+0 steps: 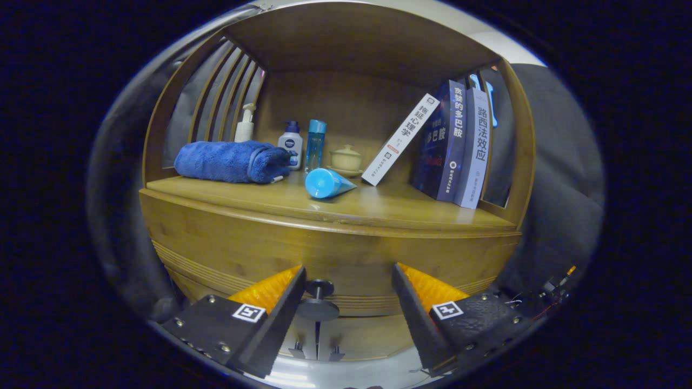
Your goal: Pull open the drawer, take out the items inside it, and place them on the countertop above the cabinet.
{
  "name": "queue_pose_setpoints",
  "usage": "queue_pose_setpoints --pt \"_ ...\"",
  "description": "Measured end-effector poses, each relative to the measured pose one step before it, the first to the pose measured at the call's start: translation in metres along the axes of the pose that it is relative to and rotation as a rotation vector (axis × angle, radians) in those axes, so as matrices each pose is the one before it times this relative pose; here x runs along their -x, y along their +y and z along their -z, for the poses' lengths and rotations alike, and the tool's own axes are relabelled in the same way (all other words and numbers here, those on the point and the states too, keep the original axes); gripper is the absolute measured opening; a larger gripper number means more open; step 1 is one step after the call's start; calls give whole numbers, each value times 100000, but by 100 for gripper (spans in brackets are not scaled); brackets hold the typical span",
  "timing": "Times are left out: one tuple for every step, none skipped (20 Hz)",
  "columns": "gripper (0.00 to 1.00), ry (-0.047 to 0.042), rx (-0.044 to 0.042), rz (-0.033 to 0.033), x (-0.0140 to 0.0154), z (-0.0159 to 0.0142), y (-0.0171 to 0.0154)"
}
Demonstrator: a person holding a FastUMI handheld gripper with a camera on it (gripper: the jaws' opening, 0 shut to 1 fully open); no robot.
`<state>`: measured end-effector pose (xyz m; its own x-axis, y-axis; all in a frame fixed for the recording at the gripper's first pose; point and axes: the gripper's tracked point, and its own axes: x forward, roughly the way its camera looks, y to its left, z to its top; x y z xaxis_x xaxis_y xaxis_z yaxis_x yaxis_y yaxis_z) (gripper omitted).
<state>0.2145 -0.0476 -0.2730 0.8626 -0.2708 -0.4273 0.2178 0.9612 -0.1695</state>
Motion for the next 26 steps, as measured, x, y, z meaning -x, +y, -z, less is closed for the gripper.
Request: queue_pose_setpoints --pt "97 -103 178 88 7 -7 -39" --pt "97 -185 149 98 30 -29 11" --pt "97 -206 186 11 -9 20 53" --pt "96 -81 201 -17 -9 12 28" --pt "96 -239 188 -93 -60 -36 -41" --pt "96 -203 99 -164 25 7 9" --pt "96 -243 -208 -143 20 14 -24" --pt "97 100 -551 -113 -14 63 8" --pt "97 215 -457 -96 -58 45 -3" --pt "97 101 96 -24 42 1 47" --pt "97 -106 575 60 -10 -27 -59" --pt "97 -115 634 150 49 -54 -27" --pt "97 140 263 268 0 13 -36" --pt "97 216 -68 -204 18 -38 70" --pt "97 602 541 -120 28 144 66" --pt "97 -230 800 615 93 -95 -170" --pt "98 -493 289 -34 84 -74 -51" --pt "99 -990 -172 -234 504 -186 91" --pt "99 -1417 150 115 536 -143 -104" --pt "99 -1400 520 6 580 -167 -85" --pt "99 -1251 660 -157 711 -12 -53" --pt "99 -1118 626 -539 659 -137 -51" --pt "99 -1128 329 -580 673 -219 -58" --pt "99 -1467 93 -426 748 -413 -131" --pt "99 -1615 -480 -319 727 -475 -288" --pt "99 -1625 -870 -593 752 -676 -135"
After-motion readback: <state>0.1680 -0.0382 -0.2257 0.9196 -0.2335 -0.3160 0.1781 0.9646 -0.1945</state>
